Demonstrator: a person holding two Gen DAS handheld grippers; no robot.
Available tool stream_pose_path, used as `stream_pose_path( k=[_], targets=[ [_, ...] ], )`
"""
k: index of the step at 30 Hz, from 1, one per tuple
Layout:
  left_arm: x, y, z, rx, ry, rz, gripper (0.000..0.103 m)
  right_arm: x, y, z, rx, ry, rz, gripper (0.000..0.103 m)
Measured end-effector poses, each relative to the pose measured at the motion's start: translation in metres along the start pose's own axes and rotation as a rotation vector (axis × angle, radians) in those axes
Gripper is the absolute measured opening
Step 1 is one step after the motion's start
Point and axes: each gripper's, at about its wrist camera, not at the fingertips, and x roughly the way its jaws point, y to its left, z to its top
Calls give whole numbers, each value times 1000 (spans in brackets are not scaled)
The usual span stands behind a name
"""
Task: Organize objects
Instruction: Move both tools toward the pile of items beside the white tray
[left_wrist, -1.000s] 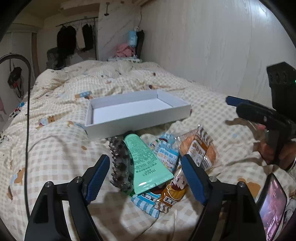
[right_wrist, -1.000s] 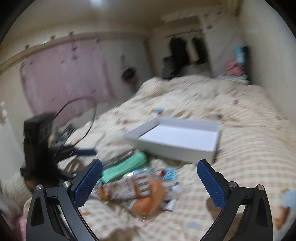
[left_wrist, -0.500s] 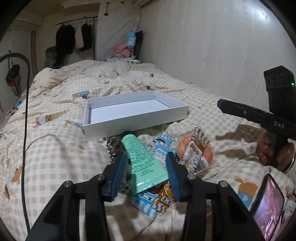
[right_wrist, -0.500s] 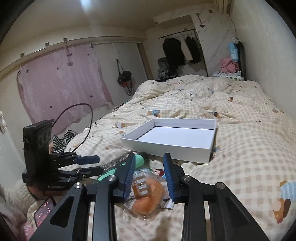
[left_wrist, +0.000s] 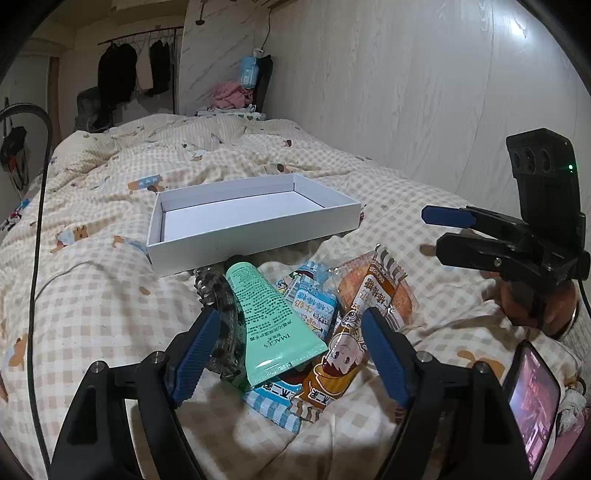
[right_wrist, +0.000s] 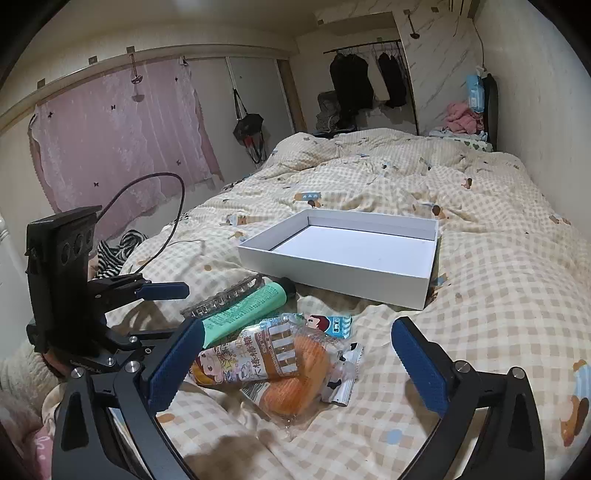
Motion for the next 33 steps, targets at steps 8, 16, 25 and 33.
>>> stream_pose_path(
  k=[8,16,25,33],
  targets=[
    [5,1,-2,-8,37,-56,92,0,1,1,1,10,0,102],
    [5,-1,-3,-7,42,-54,99,1,1,0,1,20,-7,102],
    [4,-1,-4,-7,51,-53,100,3,3,0,-2,24,-7,102],
    [11,3,-3,-27,90,-11,100,3,2,0,-1,26,-7,102]
  ],
)
